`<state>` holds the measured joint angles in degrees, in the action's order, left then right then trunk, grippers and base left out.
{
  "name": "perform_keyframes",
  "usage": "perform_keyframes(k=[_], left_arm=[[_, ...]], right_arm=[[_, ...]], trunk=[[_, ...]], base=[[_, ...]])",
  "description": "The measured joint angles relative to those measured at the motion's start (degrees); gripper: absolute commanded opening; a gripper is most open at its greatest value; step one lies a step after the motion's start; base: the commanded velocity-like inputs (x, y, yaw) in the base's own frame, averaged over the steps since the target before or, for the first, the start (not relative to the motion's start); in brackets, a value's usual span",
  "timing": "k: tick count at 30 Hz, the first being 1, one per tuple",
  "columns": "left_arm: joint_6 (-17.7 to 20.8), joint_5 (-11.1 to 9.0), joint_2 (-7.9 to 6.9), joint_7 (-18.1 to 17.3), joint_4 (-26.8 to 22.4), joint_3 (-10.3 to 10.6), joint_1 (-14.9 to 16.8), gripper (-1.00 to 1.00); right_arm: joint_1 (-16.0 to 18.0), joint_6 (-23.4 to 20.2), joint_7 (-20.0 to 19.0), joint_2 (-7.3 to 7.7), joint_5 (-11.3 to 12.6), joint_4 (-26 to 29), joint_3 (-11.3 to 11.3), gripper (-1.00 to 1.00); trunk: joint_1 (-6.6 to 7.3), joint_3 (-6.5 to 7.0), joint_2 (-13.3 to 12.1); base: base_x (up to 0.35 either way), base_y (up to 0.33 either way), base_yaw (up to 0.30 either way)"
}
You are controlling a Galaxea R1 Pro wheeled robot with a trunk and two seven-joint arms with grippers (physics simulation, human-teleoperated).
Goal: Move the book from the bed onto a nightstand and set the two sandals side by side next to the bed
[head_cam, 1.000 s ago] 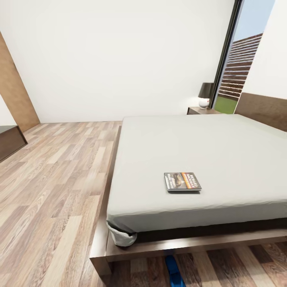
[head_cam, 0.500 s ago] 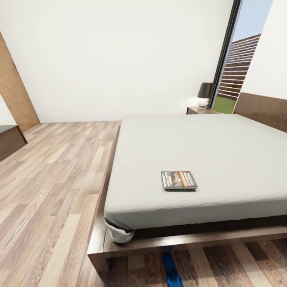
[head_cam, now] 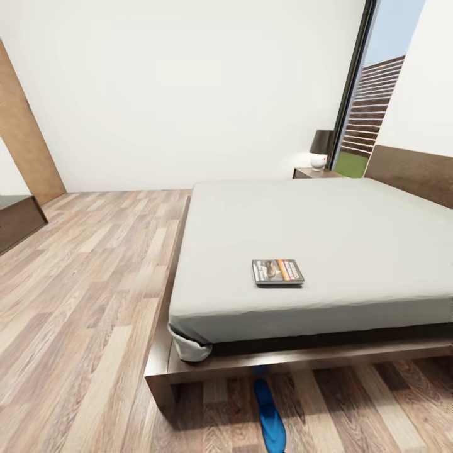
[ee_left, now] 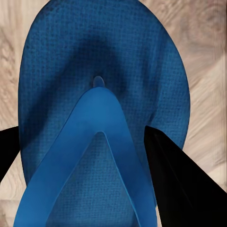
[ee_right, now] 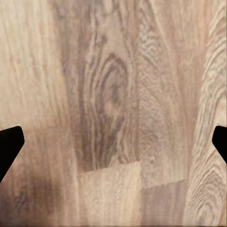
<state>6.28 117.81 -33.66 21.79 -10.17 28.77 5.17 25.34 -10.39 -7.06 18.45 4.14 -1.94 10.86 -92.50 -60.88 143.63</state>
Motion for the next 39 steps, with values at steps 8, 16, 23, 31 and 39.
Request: perform_keyframes(k=[8,16,23,31,39], left_arm=[[0.0,0.0,0.00,0.0,0.0,0.0,0.0,-1.00],[-0.1,0.1,0.07,0.2,-0.4,0.1,0.1,-1.00],[-0.7,0.3,0.79,0.2,-1.3,0.0,2.2,-1.00],[-9.4,7.5,1.49,0.3,-1.9,0.7,9.2,-1.00],[-16.8,14.2,4.16,-1.4,-2.6,0.3,17.2,-1.00]], right_arm=[[0.0,0.0,0.0,0.04,0.0,0.0,0.0,1.00],[0.0,0.1,0.0,0.01,-0.1,0.0,0.0,1.00],[0.0,0.2,0.0,0.00,-0.3,0.0,0.0,1.00],[0.0,0.3,-0.1,0.01,-0.4,0.2,0.1,1.00],[0.0,0.3,-0.9,0.00,-0.4,0.8,0.3,1.00]], trunk=[[-0.01,0.00,0.0],[0.01,0.00,0.0],[0.02,0.01,0.0],[0.01,0.01,0.0],[0.02,0.01,0.0]], base=[[-0.156,-0.020,0.000],[-0.075,-0.015,0.000],[-0.008,-0.002,0.000],[-0.001,0.000,0.000],[0.000,0.000,0.000]])
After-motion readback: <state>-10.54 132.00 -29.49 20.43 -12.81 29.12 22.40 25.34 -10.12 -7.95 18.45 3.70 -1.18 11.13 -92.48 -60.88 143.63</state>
